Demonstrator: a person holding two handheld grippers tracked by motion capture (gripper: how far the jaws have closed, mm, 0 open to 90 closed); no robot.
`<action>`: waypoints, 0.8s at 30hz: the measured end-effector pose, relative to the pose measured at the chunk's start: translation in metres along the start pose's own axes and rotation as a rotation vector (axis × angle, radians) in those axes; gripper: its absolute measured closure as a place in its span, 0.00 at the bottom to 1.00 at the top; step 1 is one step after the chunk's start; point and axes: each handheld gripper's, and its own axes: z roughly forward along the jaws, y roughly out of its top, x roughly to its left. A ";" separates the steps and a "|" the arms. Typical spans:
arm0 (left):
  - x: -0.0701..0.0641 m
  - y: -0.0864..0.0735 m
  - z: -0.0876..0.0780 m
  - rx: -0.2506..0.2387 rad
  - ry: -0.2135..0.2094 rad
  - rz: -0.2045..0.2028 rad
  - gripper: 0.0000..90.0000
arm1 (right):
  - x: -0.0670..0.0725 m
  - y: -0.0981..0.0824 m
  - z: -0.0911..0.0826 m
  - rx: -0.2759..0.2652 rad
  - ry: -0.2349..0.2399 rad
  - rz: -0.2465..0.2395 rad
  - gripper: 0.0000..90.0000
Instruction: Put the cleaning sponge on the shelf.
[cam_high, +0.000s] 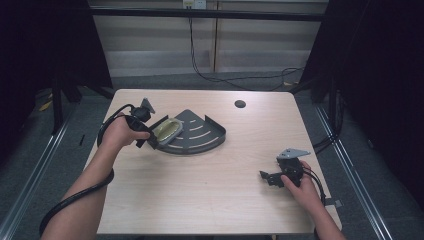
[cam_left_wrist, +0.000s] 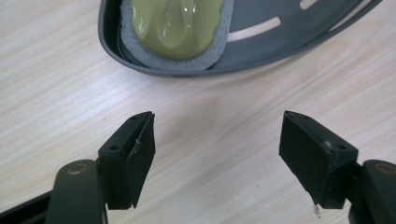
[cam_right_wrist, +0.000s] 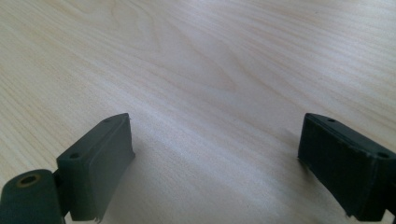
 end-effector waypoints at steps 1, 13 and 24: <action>0.000 -0.001 0.000 0.003 0.001 0.002 0.30 | 0.000 0.000 0.000 0.002 0.000 0.002 0.10; -0.006 -0.017 0.012 0.006 -0.012 0.022 0.30 | 0.000 0.000 0.000 0.001 0.000 0.004 0.10; -0.012 -0.032 0.023 0.012 -0.023 0.046 0.30 | 0.000 0.000 0.000 0.002 0.000 0.004 0.10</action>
